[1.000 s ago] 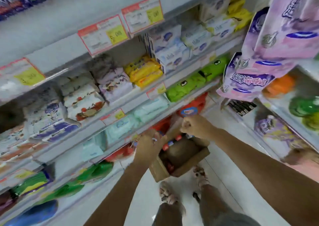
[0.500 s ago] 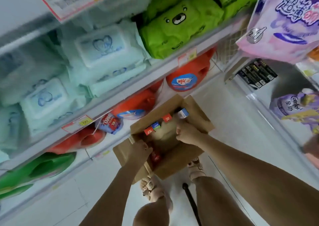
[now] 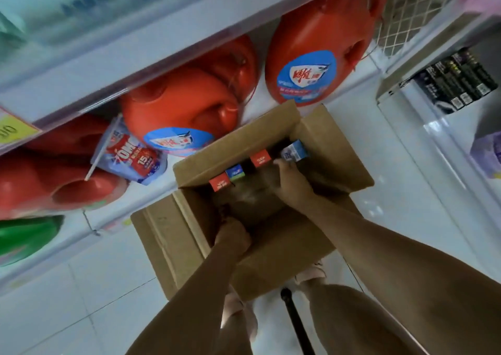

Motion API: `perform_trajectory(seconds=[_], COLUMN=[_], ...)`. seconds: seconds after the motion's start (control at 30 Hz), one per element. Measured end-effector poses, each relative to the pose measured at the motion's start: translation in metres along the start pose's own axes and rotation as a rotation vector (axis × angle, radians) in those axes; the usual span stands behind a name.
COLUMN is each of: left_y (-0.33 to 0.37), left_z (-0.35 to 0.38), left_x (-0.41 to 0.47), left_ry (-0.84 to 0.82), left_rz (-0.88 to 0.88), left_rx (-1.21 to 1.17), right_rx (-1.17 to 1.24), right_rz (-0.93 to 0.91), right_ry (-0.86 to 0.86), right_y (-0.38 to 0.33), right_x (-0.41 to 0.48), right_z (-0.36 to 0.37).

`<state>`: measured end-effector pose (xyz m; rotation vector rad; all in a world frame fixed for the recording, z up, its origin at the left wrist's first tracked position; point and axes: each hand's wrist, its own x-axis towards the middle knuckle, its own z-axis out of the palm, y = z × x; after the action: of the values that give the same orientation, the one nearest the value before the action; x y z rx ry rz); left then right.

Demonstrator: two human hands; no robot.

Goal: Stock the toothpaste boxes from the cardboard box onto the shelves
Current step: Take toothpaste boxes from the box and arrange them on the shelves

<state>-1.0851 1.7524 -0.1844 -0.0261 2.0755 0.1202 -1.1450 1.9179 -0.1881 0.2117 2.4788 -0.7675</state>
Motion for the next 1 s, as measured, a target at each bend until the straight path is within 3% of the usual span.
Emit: perform_trajectory(seconds=[0.1,0.23,0.33,0.5,0.67,0.8,0.87,1.0], left_y=[0.001,0.001,0.001,0.003,-0.004,-0.013,-0.019,-0.026], left_z=[0.009,0.015,0.018,0.011,0.004,-0.018,-0.026,-0.042], left_x=[0.014,0.028,0.042,0.057,0.07,0.06,0.046,0.018], left_ry=[0.047,0.034,0.018,0.015,0.055,0.083,0.079,-0.08], left_rz=[-0.06,-0.152,-0.221,-0.295,-0.258,-0.262,-0.257,-0.251], left_rx=[-0.039,0.012,-0.017,0.072,0.014,-0.147,-0.301,-0.694], right_rx=[-0.055,-0.144,-0.101,-0.033,-0.037,-0.212,-0.157,-0.045], right_rz=[-0.106,-0.118,-0.098,-0.198,-0.156,-0.134,-0.084,-0.013], right_ry=[0.074,0.006,-0.021,0.084,0.142,0.045,0.062,0.06], right_y=[-0.011,-0.009,0.0,-0.001,-0.003,0.006,0.009,-0.002], right_x=[0.013,0.028,0.038,0.043,0.043,0.035,0.029,0.01], right_z=[-0.005,0.002,0.008,0.017,0.029,0.04,0.039,0.016])
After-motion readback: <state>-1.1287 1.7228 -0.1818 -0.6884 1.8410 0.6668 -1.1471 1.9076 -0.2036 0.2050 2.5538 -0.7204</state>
